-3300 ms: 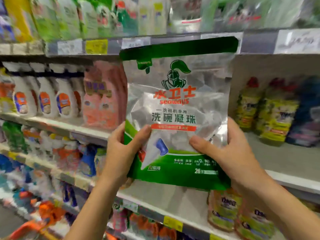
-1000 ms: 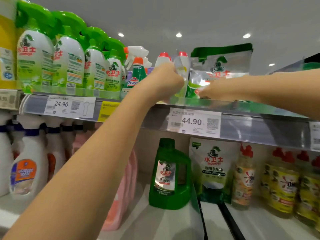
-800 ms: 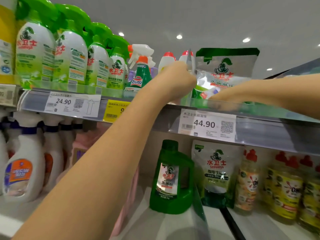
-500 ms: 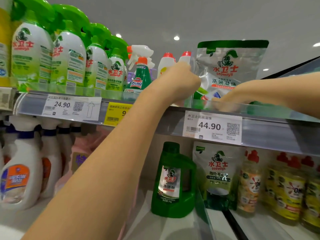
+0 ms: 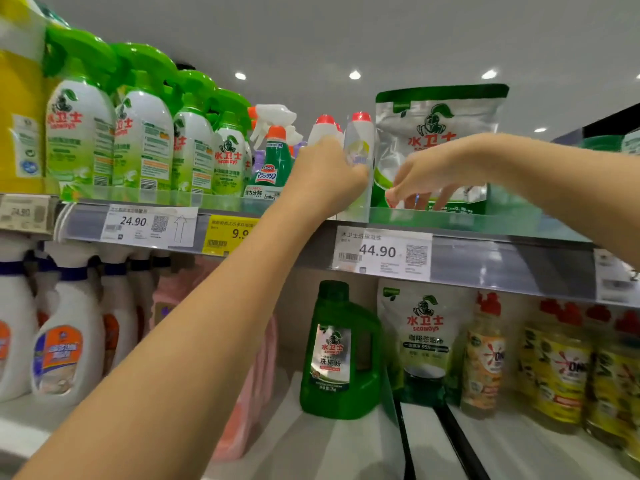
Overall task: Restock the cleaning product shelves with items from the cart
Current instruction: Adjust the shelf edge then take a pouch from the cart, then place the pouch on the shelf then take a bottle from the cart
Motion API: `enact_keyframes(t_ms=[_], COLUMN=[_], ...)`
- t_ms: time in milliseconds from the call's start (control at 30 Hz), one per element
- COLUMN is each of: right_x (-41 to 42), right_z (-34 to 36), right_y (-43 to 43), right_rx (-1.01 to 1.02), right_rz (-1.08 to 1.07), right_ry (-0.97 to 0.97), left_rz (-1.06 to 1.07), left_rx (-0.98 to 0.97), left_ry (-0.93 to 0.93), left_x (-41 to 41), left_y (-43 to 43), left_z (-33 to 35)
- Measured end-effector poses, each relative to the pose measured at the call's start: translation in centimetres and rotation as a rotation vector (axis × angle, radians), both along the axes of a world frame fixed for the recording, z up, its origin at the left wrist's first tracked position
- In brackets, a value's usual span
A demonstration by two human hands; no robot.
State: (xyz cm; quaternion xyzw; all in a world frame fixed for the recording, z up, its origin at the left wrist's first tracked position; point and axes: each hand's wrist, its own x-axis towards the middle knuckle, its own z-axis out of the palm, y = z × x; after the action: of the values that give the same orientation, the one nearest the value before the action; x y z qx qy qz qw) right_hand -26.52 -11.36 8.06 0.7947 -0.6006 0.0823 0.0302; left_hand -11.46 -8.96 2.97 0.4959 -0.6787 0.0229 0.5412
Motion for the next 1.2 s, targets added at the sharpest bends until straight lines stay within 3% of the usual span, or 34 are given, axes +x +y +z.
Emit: enact_keyframes(t_ms=[67,133,233,333,433,533,767,933,1067,1133,1200], right_x=[0.0,-0.6,-2.0,-3.1,-3.3,-2.1,4.0,8.9,13.3,16.1,19.0], right_z=[-0.2,-0.8,-3.1,-8.0,-15.5,-23.7,-41.6,-52.6,-57.3,-58.7,-59.7], right_y=[2.6,5.2,9.5,14.1,17.9,21.1,26.3,31.3,35.4,38.2,41.3], right_rx=[-0.087,-0.253,-0.56,-0.58,-0.357,-0.061,0.837,1.177,1.303,1.352,1.332], right_rz=[0.12,0.255,0.526,0.834,1.025,1.121,1.059,0.962,0.88,0.884,0.911], right_ry=[-0.138,-0.307,-0.502,-0.652,-0.832,-0.838,-0.846,-0.563,-0.435,-0.39,-0.364], left_rz=[-0.012,-0.109,-0.098,-0.096,0.017,0.164,0.655,0.992,1.14,1.242,1.399], left_rx=[-0.349,-0.572,-0.626,-0.54,-0.357,-0.154,0.351,0.635,0.733,0.771,0.839], left_ry=[0.116,0.204,0.232,0.277,0.398,0.408,0.612,0.73,0.777,0.708,0.524], left_x=[0.0,-0.3,-0.6,-0.6,-0.4,0.1,2.8,4.9,6.6,7.3,7.9], left_y=[1.2,3.2,6.6,11.7,17.3,23.0,37.2,46.5,51.4,53.6,55.7], left_z=[-0.9,-1.9,-4.3,-8.6,-15.3,-23.4,-41.2,-50.1,-54.3,-56.1,-57.5])
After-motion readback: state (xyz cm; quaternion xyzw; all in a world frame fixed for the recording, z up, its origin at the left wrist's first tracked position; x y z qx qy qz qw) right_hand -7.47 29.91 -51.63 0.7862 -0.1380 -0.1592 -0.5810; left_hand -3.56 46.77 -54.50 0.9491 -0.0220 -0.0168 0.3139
